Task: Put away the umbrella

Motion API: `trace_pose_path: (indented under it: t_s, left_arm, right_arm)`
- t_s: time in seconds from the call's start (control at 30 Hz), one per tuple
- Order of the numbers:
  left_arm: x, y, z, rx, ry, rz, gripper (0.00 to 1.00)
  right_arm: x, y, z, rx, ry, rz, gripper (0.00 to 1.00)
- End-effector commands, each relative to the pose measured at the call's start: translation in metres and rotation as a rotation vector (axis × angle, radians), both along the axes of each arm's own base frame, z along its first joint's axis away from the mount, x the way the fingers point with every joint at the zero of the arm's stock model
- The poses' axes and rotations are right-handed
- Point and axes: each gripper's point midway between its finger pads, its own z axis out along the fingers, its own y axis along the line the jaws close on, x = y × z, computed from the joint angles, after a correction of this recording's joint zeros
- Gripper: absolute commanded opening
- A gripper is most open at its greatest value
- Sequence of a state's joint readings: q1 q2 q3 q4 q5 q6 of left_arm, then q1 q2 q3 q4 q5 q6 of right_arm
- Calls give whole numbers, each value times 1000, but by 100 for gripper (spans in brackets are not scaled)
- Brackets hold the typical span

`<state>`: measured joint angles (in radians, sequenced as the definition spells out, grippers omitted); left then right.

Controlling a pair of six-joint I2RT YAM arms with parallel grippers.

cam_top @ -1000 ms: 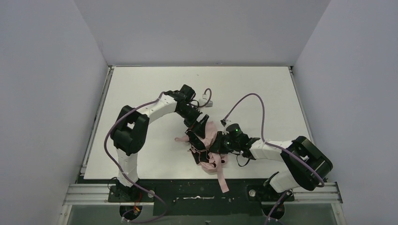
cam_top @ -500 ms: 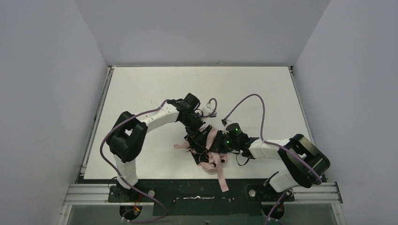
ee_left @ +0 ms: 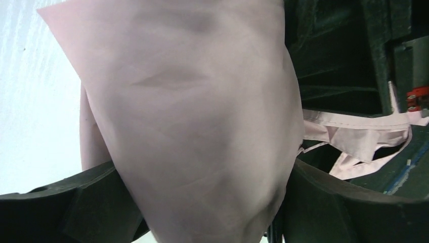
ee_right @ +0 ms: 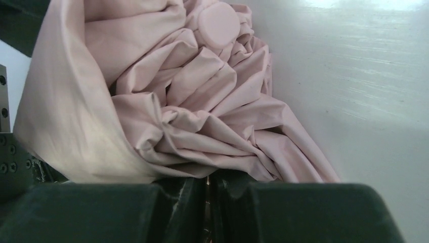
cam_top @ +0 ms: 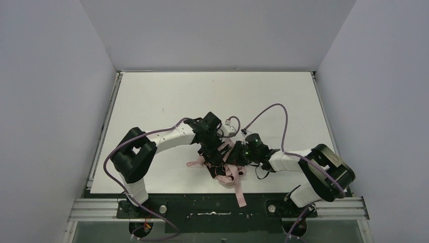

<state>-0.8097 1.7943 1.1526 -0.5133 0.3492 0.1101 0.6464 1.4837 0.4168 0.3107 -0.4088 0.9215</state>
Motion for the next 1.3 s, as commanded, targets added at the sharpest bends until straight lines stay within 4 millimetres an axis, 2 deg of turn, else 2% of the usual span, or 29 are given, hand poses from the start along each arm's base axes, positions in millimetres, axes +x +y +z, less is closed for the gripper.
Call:
trace_pose_path:
  t_s: [0.0, 0.1, 0.23, 0.4, 0.47, 0.57, 0.73, 0.8, 0.9, 0.97, 1.07, 1.27]
  left_arm:
    - [-16, 3, 3, 48, -43, -18, 73]
    - [-11, 7, 4, 89, -85, -16, 54]
    - [-6, 11, 6, 114, -126, -4, 38]
    - [-4, 13, 6, 142, -154, -6, 11]
    - [-2, 12, 6, 157, -175, -6, 7]
    - [6, 11, 8, 189, -233, -6, 1]
    - [29, 11, 23, 231, -366, 9, 0]
    - [34, 9, 30, 234, -411, 4, 0]
    - [39, 8, 39, 243, -477, -3, 0]
    - [38, 8, 40, 246, -509, -10, 0]
    - [28, 7, 38, 256, -550, -31, 0]
    - [10, -4, 38, 271, -693, -82, 0]
  right_arm:
    - [-10, -30, -31, -143, 54, -58, 8]
    - [-18, -33, -29, -141, 67, -48, 10]
    - [-32, -43, -24, -149, 73, -49, 14]
    - [-56, -67, -21, -214, 114, -64, 28]
    - [-65, -75, -19, -235, 126, -65, 33]
    - [-80, -87, -17, -261, 151, -69, 35]
    - [-100, -101, -18, -293, 185, -58, 26]
    - [-101, -102, -15, -292, 181, -59, 24]
    - [-89, -103, 8, -276, 99, -85, 28]
    - [-71, -107, 38, -275, -4, -139, 37]
    - [-50, -124, 70, -325, -100, -230, 51]
    - [18, -152, 130, -466, -295, -334, 66]
